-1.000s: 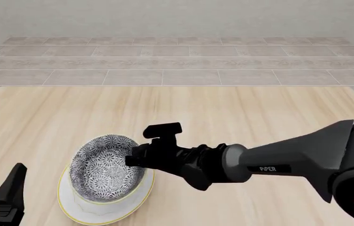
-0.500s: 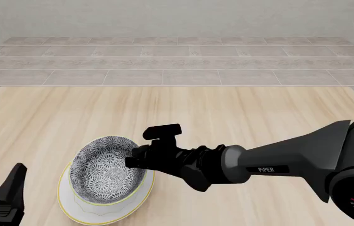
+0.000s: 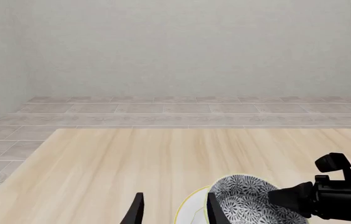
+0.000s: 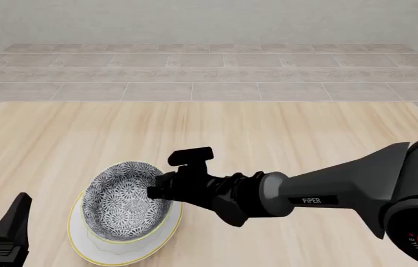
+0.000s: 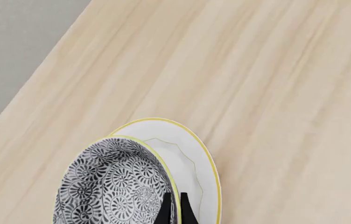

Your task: Put the bowl on the plate.

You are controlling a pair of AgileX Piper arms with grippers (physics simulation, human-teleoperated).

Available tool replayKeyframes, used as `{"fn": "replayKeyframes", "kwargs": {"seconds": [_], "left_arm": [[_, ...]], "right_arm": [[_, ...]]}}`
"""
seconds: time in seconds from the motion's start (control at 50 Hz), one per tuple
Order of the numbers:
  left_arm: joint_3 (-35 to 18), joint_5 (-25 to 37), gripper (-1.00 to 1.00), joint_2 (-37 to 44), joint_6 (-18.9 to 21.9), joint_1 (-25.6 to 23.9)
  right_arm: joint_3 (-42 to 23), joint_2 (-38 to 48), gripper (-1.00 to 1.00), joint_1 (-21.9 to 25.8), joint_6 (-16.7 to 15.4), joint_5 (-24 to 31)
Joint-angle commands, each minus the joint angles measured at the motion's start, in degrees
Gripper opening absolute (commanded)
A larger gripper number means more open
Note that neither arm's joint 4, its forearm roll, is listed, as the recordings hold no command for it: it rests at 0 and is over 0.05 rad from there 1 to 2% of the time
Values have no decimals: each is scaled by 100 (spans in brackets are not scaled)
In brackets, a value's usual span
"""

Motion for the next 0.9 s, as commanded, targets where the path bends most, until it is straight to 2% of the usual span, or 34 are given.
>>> {"fn": "replayKeyframes", "kwargs": {"seconds": [0.02,0.28,0.3,0.9], "left_arm": [[0,0,100,0,0,0],[0,0,100,0,0,0],[0,0,100,0,0,0],[0,0,100,0,0,0]], "right_arm": [[-22,9,-100,-8,59,-48],[-17,0,-100,-8,91,-52],[-18,-1,100,-8,97,-50],[35,-247,100,-93,56,14]]}}
